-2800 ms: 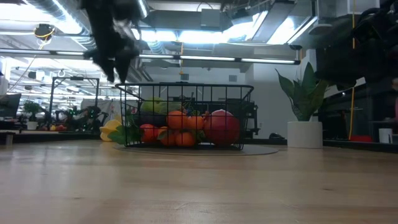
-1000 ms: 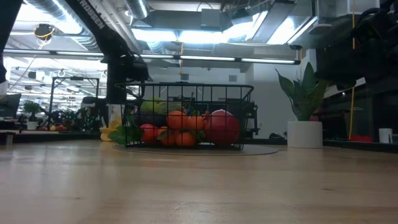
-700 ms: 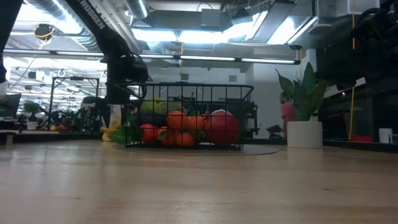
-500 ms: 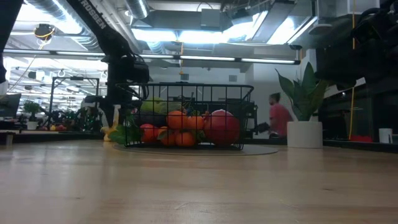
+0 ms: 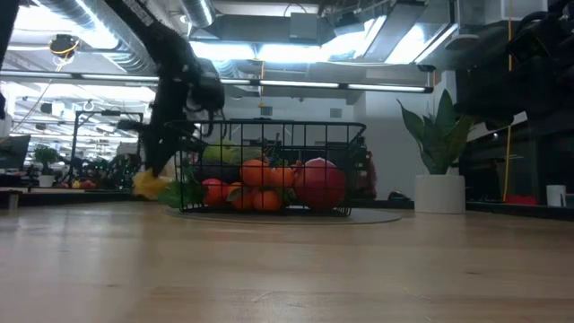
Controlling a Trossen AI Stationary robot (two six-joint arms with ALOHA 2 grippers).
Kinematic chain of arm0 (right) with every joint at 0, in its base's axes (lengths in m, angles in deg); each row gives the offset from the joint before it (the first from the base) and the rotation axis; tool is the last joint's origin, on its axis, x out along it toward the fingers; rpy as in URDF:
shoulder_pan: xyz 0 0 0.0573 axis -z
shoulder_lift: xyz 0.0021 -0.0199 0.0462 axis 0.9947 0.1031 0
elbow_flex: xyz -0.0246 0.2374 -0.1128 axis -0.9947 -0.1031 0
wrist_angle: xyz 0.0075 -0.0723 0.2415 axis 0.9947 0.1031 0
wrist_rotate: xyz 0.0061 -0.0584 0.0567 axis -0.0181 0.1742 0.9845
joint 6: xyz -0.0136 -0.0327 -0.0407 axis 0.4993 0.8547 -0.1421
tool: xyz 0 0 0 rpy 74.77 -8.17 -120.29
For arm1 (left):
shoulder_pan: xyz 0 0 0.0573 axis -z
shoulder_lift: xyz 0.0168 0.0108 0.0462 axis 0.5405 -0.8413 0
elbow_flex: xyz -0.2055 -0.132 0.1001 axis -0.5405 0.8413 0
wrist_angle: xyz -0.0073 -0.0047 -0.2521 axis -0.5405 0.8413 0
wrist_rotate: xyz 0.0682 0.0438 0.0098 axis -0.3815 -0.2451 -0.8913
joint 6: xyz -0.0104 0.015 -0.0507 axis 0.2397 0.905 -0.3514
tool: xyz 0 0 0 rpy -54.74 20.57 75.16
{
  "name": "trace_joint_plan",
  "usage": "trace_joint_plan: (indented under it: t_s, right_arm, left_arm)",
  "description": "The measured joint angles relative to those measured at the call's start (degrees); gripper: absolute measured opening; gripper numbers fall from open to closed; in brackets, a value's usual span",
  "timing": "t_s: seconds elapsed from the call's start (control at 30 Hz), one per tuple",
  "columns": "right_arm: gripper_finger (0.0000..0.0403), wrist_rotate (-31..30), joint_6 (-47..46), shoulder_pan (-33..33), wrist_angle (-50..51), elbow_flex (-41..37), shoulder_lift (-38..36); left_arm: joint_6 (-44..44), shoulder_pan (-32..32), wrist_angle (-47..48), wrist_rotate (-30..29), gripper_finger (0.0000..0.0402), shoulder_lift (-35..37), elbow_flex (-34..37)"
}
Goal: Build produce basket
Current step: Put the yellow starfruit into the wire basket, then return to Home Position
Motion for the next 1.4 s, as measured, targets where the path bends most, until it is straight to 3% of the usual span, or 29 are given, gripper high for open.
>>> trace_joint_plan:
  t_s: [0.33,0.57,0.73,0.87,1.0,1.4]
  right_arm:
    - [0.0122,0.0,-0.3,0.0,0.0,0.0,0.0]
    - [0.0122,0.0,-0.3,0.0,0.0,0.0,0.0]
    - [0.0122,0.0,-0.4,0.0,0.0,0.0,0.0]
    - [0.0122,0.0,-0.5,0.0,0.0,0.0,0.0]
    - [0.0122,0.0,-1.0,0.0,0.0,0.0,0.1]
    - [0.0122,0.0,-1.7,0.0,0.0,0.0,0.3]
  left_arm:
    - [2.4,8.2,-3.5,-2.6,0.0005,18.2,-0.2]
    - [10.5,21.8,-17.6,5.8,0.0005,27.3,-0.3]
    - [16.0,32.3,-28.7,9.4,0.0005,26.6,-0.3]
    - [18.1,36.2,-34.0,6.9,0.0023,24.4,-0.3]
    - [19.4,36.8,-35.0,3.0,0.0057,23.1,-0.3]
    - [19.4,36.1,-34.7,3.2,0.0148,21.8,-0.3]
